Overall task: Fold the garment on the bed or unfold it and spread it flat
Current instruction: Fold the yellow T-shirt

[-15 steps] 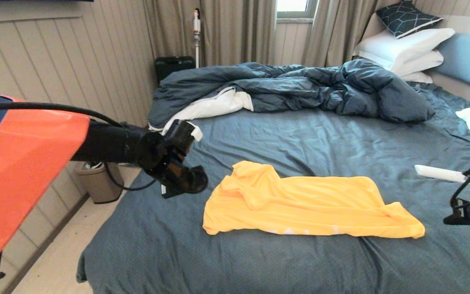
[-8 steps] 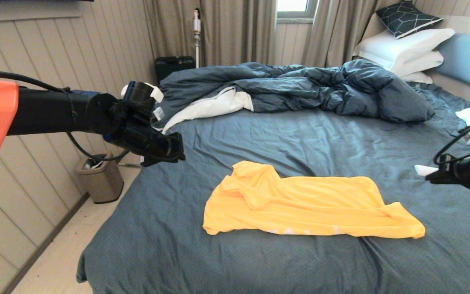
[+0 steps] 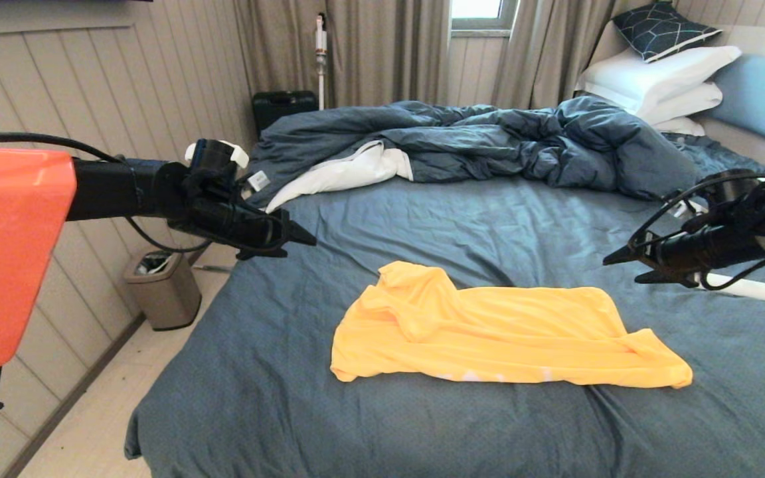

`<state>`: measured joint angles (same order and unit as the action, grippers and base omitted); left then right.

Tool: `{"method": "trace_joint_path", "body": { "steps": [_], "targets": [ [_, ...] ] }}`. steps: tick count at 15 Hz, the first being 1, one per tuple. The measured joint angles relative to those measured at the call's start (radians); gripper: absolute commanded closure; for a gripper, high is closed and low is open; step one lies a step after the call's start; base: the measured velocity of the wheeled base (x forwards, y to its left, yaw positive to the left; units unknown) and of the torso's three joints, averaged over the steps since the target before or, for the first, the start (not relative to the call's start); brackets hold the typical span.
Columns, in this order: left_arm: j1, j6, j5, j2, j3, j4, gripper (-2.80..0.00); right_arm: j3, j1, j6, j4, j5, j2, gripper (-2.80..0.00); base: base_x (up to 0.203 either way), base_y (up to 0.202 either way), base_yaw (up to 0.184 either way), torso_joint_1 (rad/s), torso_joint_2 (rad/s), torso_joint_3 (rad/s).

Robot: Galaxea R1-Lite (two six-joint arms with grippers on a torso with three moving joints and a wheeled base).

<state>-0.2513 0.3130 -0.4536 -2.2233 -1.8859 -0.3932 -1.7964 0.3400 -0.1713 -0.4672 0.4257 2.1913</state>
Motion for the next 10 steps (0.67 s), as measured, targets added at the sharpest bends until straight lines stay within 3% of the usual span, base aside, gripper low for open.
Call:
{"method": "trace_joint_path", "body": {
  "steps": [3, 6, 10],
  "targets": [
    [0.016, 0.008, -0.066, -0.055, -0.039, 0.027, -2.80, 0.013, -0.001, 0.016, 0.003, -0.010, 0.022, -2.80, 0.000, 0.000, 0.000, 0.000, 0.00, 0.000],
    [0.016, 0.031, -0.069, -0.075, -0.031, 0.021, -2.80, 0.008, -0.010, 0.058, 0.003, -0.037, 0.043, -2.80, 0.000, 0.000, 0.000, 0.000, 0.00, 0.000],
    [0.004, 0.041, -0.069, -0.080, 0.005, 0.027, -2.80, -0.011, -0.032, 0.133, 0.003, -0.146, 0.094, -2.80, 0.000, 0.000, 0.000, 0.000, 0.00, 0.000]
  ]
}}
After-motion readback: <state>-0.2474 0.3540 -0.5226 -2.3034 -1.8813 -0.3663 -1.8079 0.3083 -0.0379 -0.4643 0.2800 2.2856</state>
